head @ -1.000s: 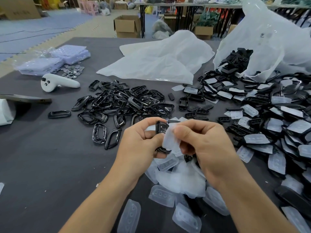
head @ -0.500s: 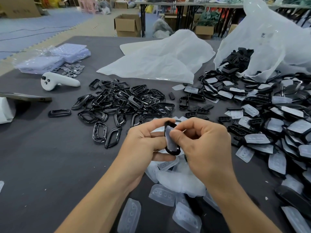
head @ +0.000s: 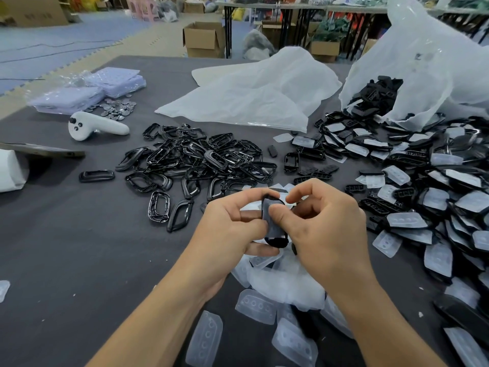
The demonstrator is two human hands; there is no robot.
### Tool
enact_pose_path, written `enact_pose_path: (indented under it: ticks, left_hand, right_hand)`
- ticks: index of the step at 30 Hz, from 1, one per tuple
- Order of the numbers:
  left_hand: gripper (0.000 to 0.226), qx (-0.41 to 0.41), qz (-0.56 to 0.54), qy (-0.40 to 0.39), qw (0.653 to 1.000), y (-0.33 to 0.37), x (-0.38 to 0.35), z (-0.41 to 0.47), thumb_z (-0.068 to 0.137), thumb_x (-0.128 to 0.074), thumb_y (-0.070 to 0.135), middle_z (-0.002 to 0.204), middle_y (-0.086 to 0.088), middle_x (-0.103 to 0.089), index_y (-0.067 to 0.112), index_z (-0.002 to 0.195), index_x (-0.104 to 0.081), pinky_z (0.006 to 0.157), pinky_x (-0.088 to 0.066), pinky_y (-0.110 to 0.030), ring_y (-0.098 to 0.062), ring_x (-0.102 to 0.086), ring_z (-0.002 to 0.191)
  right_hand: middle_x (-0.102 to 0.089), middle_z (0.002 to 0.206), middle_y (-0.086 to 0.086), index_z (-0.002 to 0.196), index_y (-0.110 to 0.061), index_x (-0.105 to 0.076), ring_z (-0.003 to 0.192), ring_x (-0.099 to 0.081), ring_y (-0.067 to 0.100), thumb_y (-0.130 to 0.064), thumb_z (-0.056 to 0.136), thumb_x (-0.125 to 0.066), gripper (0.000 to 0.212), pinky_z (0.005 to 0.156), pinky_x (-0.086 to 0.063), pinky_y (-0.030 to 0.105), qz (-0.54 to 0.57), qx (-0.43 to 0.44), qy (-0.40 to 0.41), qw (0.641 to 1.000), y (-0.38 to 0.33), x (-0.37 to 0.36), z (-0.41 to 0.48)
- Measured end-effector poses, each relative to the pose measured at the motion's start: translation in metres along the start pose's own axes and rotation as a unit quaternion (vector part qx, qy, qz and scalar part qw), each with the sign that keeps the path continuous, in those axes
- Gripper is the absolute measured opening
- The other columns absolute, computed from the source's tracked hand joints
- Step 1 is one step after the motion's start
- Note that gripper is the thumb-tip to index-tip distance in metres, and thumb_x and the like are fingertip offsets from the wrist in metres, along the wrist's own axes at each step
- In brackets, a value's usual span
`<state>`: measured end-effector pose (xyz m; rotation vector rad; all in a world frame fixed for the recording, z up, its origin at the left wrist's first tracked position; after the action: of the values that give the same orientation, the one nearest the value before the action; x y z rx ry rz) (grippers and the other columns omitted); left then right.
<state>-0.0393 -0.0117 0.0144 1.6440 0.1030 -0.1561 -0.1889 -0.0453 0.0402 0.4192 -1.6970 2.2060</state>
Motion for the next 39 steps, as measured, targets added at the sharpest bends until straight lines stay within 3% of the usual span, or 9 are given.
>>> enact_pose_path:
  ticks: [3,7,14,21,28,31,33,39]
  left_hand:
    - [0.049,-0.003,0.003,0.002,1.000,0.001,-0.001,-0.001,0.092,-0.055,-0.017,0.096,-0.019,-0.079,0.024,0.108,-0.075,0.068,-0.063,-0.032,-0.026,-0.078,0.086]
    - [0.051,-0.005,0.000,0.008,1.000,0.001,-0.002,-0.001,0.090,-0.055,-0.020,0.095,-0.019,-0.079,0.024,0.107,-0.074,0.068,-0.062,-0.032,-0.024,-0.077,0.083]
    - [0.043,-0.004,-0.015,0.047,0.999,0.000,0.000,-0.001,0.086,-0.061,-0.012,0.086,-0.014,-0.079,0.025,0.099,-0.077,0.063,-0.062,-0.033,-0.024,-0.077,0.079]
    - [0.038,0.003,-0.044,0.096,0.994,-0.003,0.009,0.001,0.089,-0.057,-0.018,0.078,-0.008,-0.075,0.013,0.104,-0.074,0.059,-0.061,-0.030,-0.015,-0.071,0.066]
    - [0.033,0.014,-0.013,0.096,0.995,-0.003,0.008,0.001,0.095,-0.063,0.000,0.075,-0.006,-0.070,0.025,0.080,-0.080,0.059,-0.061,-0.029,-0.011,-0.068,0.065]
    - [0.010,0.013,0.012,0.122,0.992,-0.003,0.010,0.002,0.082,-0.074,0.018,0.069,-0.004,-0.070,0.022,0.074,-0.079,0.056,-0.058,-0.027,-0.016,-0.065,0.063]
    - [0.011,0.005,0.027,0.135,0.990,-0.001,0.014,0.002,0.074,-0.073,0.027,0.070,-0.006,-0.070,0.020,0.075,-0.081,0.054,-0.054,-0.024,-0.015,-0.062,0.063]
    - [0.011,-0.008,0.035,0.164,0.986,0.001,0.021,0.003,0.080,-0.074,0.018,0.067,-0.010,-0.064,0.010,0.073,-0.079,0.050,-0.050,-0.022,-0.016,-0.053,0.057]
  right_hand:
    - [-0.066,0.058,-0.007,0.075,-0.027,-0.066,0.045,-0.054,0.005,-0.039,0.078,-0.085,0.023,0.043,-0.041,0.015,0.004,0.003,-0.017,1.000,0.001,-0.002,0.002]
    - [-0.065,0.059,-0.007,0.069,-0.025,-0.066,0.049,-0.055,0.006,-0.035,0.080,-0.084,0.023,0.046,-0.045,0.018,0.002,0.009,-0.029,1.000,0.002,-0.002,0.003]
    - [-0.067,0.059,-0.008,0.073,-0.028,-0.069,0.049,-0.055,0.002,-0.035,0.081,-0.083,0.018,0.047,-0.043,0.015,0.033,-0.017,-0.058,0.998,0.004,-0.006,0.005]
    - [-0.067,0.061,-0.009,0.072,-0.025,-0.067,0.050,-0.053,0.002,-0.032,0.086,-0.077,0.018,0.049,-0.042,0.015,0.005,-0.042,-0.077,0.996,0.008,-0.011,0.002]
    - [-0.066,0.057,-0.010,0.068,-0.023,-0.067,0.048,-0.054,0.003,-0.024,0.084,-0.079,0.020,0.046,-0.039,0.012,-0.006,-0.027,-0.063,0.998,0.002,-0.010,0.000]
    - [-0.065,0.055,-0.009,0.067,-0.023,-0.067,0.046,-0.053,0.002,-0.020,0.082,-0.080,0.020,0.045,-0.040,0.013,0.005,-0.022,-0.070,0.997,0.000,-0.011,-0.002]
    - [-0.066,0.056,-0.009,0.067,-0.024,-0.067,0.046,-0.054,0.002,-0.019,0.081,-0.081,0.020,0.046,-0.042,0.014,0.004,-0.018,-0.074,0.997,-0.001,-0.010,-0.002]
    - [-0.066,0.057,-0.008,0.069,-0.024,-0.067,0.047,-0.054,0.003,-0.020,0.081,-0.080,0.019,0.048,-0.043,0.016,0.006,-0.006,-0.087,0.996,-0.003,-0.012,-0.002]
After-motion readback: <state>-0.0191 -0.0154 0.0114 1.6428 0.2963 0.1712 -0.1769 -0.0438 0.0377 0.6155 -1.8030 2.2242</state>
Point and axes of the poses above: each hand's wrist, its own z-axis towards the middle knuckle, its own x-axis out of the back of the hand, y = z × x, the point moved 7 cm from there along z, towards the middle knuckle
